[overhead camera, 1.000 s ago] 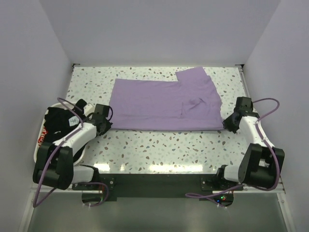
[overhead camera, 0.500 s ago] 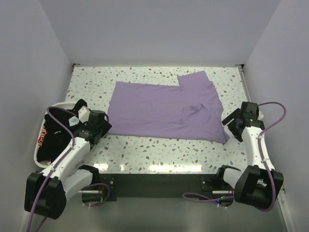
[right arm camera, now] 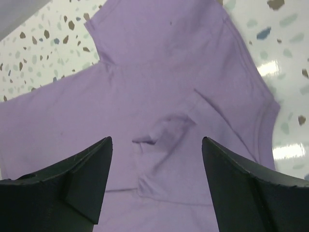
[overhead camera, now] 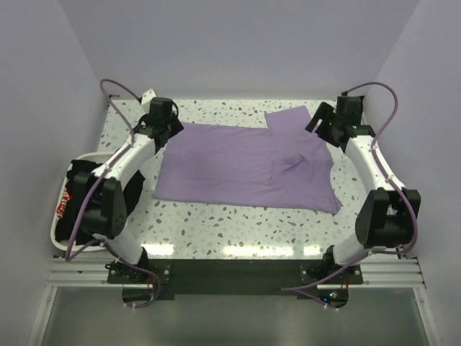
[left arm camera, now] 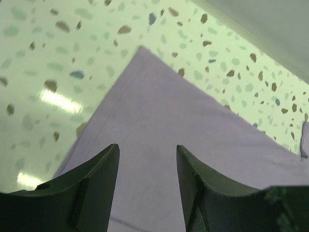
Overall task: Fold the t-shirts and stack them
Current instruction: Fold the tshirt
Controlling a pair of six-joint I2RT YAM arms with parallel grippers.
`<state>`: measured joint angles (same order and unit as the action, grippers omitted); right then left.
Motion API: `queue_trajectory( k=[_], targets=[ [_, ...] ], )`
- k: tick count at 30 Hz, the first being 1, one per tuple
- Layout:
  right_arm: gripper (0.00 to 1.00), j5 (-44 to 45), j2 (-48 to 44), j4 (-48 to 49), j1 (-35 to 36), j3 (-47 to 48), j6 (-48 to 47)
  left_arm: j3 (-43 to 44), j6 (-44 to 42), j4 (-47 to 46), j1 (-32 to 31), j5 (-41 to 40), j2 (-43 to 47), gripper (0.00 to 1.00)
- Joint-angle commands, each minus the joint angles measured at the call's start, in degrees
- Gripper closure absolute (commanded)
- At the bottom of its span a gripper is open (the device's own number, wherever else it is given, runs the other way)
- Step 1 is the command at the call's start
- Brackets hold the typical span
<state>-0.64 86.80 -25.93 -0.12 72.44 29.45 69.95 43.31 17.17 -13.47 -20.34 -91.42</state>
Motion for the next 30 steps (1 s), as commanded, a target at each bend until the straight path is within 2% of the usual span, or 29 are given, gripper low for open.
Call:
queue_trajectory(
  k=[1,6,10,15,18,30],
  targets=[
    [0.23,0.03,6.24,5.09,-0.32,6.55,-3.87,11.32,-11.2,-4.51,1.17,1.44,-10.4,0.45],
    [0.25,-0.49,15.4,9.05,-0.32,15.07,-5.19,29.32,-18.51,-2.85,2.05,1.0,-24.84,0.47],
    [0.25,-0.76,20.33,11.43,-0.32,18.69,-5.81,38.4,-21.33,-1.7,3.19,0.39,-35.46,0.47],
    [0.25,-1.38,24.72,14.24,-0.32,20.98,-6.42,46.93,-22.3,0.06,4.16,0.91,-43.22,0.47],
    [0.25,-1.11,26.83,14.07,-0.32,22.82,-6.6,47.29,-21.69,-0.03,4.25,0.57,-45.95,0.47],
    [0.25,-1.11,29.39,13.89,-0.32,24.68,-8.09,45.1,-19.31,2.96,4.16,-5.5,-47.8,0.49]
  ],
)
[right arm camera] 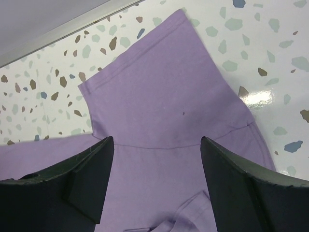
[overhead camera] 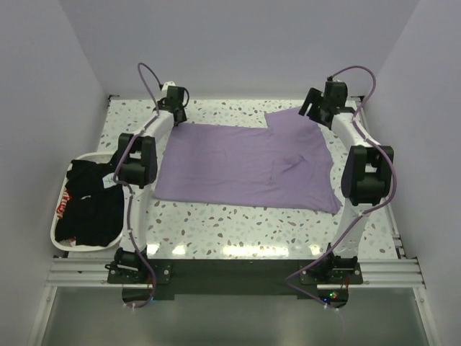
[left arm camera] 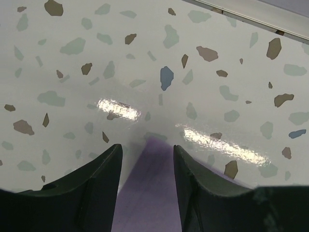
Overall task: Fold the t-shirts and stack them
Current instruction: Fold the tshirt
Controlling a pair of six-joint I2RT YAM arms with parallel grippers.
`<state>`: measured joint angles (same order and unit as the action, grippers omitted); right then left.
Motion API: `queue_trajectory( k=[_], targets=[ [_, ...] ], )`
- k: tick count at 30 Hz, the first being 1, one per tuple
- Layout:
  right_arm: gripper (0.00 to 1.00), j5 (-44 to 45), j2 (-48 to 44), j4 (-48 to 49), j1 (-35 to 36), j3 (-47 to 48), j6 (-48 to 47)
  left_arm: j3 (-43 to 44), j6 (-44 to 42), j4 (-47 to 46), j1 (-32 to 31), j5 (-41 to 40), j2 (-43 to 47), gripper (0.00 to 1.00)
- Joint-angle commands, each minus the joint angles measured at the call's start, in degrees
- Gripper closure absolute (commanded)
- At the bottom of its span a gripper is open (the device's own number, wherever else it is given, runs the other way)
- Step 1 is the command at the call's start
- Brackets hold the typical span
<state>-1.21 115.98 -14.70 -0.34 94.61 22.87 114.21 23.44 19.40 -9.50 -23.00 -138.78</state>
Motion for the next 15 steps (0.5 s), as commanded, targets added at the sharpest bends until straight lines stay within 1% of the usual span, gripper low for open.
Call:
queue_trajectory(
  k=[1,8,10,15],
  targets=[
    [0.25,-0.54,0.21,2.74,-0.1,2.42,-1.6,0.92,0.55,0.82,0.18,-2.84,-0.79,0.49],
    [0.25,-0.46,1.7,2.57,-0.1,2.95,-2.13,1.97,0.55,0.55,0.18,-1.43,-2.02,0.52],
    [0.25,-0.46,2.32,2.57,-0.1,3.3,-2.48,2.24,0.64,0.55,0.18,-1.17,-2.46,0.57],
    [0.25,-0.19,3.28,2.48,-0.1,3.92,-2.92,2.42,0.64,0.47,0.18,-0.81,-3.07,0.62]
  ],
)
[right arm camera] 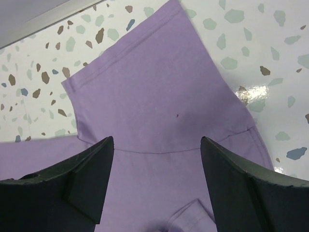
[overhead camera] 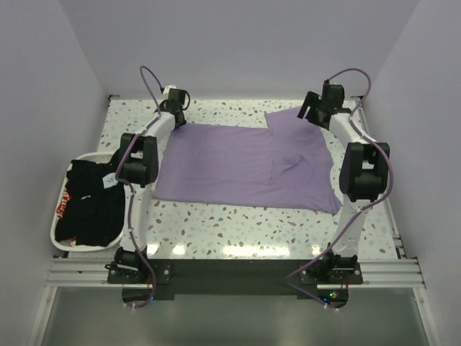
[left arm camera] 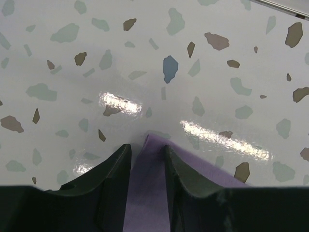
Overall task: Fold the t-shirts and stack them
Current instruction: Fold the tshirt
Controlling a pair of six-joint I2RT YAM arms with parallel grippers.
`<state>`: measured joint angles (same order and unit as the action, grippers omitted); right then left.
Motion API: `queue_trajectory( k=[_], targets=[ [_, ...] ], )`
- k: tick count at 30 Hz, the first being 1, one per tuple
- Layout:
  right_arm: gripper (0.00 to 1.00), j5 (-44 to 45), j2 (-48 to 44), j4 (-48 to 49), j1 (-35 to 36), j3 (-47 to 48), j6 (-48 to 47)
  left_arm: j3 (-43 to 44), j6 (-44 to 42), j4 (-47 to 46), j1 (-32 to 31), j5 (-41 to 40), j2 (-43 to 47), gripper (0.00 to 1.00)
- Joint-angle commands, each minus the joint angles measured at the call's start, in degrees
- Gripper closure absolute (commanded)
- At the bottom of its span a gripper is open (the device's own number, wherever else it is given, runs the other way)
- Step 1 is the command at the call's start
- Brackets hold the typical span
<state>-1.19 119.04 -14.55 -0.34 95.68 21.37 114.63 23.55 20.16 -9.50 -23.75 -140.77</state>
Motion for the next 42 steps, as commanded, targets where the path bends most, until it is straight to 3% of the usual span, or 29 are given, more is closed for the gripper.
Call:
queue_trajectory(
  k=[1,7,15,26,42],
  targets=[
    [0.25,0.31,0.66,2.33,-0.1,3.28,-1.76,1.83,0.53,-0.47,0.18,0.1,-1.09,0.65],
    [0.25,2.77,3.65,1.63,-0.1,7.23,-4.31,-2.12,0.09,-4.77,0.18,1.68,1.28,0.73],
    [0.25,4.53,14.98,-1.36,-0.45,19.01,-7.13,-6.87,-1.31,-9.88,0.27,2.92,3.13,0.85],
    [0.28,6.64,25.44,-2.68,-0.89,31.67,-5.72,-8.54,-0.09,-11.55,0.44,4.5,3.57,0.86],
    [0.39,4.27,29.58,-4.79,1.29,34.93,-5.81,-9.69,0.36,-12.52,1.15,6.17,4.28,0.86]
  ],
)
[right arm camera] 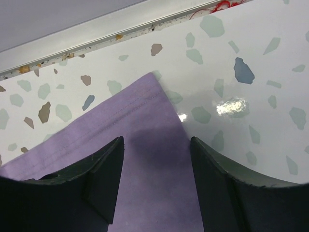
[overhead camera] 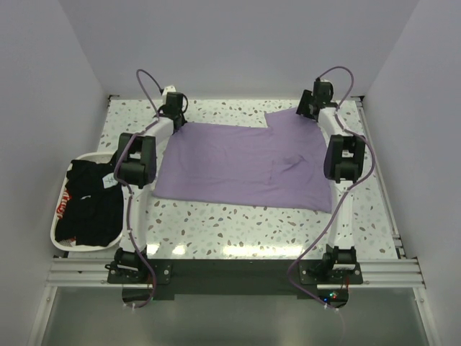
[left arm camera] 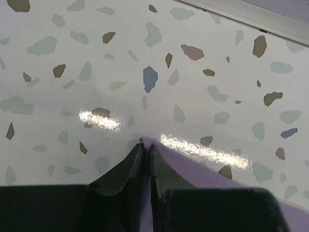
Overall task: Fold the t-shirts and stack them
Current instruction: Fold the tshirt
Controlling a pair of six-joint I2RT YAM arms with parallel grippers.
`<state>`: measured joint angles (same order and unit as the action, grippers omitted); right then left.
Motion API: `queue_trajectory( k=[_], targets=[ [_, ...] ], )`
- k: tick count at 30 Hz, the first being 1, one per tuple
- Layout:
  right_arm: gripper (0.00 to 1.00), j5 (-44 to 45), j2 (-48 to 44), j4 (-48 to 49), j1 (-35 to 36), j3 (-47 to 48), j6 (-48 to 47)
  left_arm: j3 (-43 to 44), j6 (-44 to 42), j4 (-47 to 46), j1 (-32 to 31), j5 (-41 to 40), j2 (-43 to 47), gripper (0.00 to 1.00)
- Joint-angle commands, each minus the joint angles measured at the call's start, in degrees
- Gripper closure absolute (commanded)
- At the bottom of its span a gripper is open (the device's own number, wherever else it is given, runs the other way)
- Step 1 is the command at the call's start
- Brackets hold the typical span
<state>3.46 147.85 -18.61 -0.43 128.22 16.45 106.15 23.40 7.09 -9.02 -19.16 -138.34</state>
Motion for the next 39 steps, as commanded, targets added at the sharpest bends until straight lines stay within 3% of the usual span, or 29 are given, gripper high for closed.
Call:
queue_trajectory(
  k=[1,9,10,14,18,24,33,39],
  targets=[
    [0.4,-0.48,0.95,-0.99,1.39,2.38,-0.98,-1.12,0.51,0.55,0.67,1.67,1.94,0.86],
    [0.55,0.31,1.04,-2.39,3.32,2.65,-2.12,-1.38,0.69,0.38,0.93,2.19,2.03,0.86],
    [0.64,0.58,0.77,-2.57,3.33,2.65,-2.03,-1.38,0.77,0.38,0.93,2.19,2.11,0.86],
    [0.85,3.38,-1.07,-1.87,3.41,1.33,-1.33,-1.56,0.69,0.2,1.1,2.2,2.2,0.88],
    [0.99,5.5,-3.27,-1.08,3.41,0.89,-0.8,-1.38,1.03,0.2,1.46,2.19,2.38,0.91],
    [1.0,6.91,-8.97,2.34,3.41,-3.15,-0.28,-1.12,0.95,-0.59,1.63,1.67,2.99,0.92],
    [1.0,7.35,-17.15,4.55,3.33,-8.34,-0.36,-1.64,1.56,-2.08,1.98,1.93,5.8,0.86],
    [1.0,7.52,-22.33,7.09,3.41,-16.15,-0.01,-3.84,2.44,-4.27,2.42,2.9,8.44,0.86]
  ],
)
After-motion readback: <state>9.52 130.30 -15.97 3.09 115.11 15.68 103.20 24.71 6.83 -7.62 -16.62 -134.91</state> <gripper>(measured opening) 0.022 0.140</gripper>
